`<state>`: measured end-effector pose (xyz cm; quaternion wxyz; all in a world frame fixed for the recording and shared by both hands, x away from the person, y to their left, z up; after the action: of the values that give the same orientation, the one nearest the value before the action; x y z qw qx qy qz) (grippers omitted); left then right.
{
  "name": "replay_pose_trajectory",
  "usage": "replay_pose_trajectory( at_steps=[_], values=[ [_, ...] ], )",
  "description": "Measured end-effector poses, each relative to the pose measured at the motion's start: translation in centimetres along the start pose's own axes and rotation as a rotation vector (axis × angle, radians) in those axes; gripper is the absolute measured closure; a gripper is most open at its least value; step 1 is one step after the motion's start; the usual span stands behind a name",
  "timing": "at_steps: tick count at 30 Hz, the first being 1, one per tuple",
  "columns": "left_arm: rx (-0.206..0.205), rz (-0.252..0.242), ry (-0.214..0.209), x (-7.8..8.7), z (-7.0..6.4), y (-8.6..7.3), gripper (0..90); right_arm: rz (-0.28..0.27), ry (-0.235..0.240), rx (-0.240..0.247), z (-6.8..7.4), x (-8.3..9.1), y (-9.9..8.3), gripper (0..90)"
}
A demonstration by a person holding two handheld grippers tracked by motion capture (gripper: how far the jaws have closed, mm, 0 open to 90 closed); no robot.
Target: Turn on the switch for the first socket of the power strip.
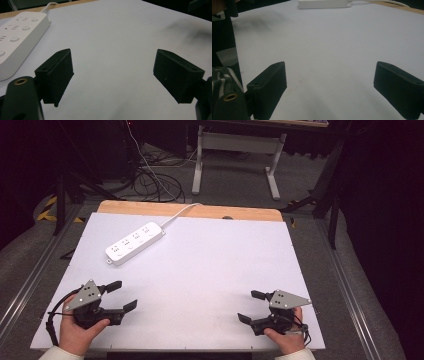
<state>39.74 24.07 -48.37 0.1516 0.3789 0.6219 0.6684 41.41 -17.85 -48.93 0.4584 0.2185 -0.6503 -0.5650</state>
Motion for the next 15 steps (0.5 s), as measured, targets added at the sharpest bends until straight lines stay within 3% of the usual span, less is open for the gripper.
replay_pose_trajectory(
  at_steps=[15],
  values=[
    [-0.005, 0.013, -0.003, 0.17, 0.07, 0.42, 21.4, -0.004, -0.005, 0.006, 0.00, 0.02, 0.03, 12.6]
  ],
)
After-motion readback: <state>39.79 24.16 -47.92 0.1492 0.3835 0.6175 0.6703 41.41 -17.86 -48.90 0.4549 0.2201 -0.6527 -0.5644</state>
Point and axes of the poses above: each handheld gripper's, and its own axes: x roughly backward along the jaws, y roughly out of its top, z roughly to its left, the point moved 6 cm from there along -x, roughly forward along the jaws, and after that the axes turned 5 degrees about -z, right-handed, at the moved point
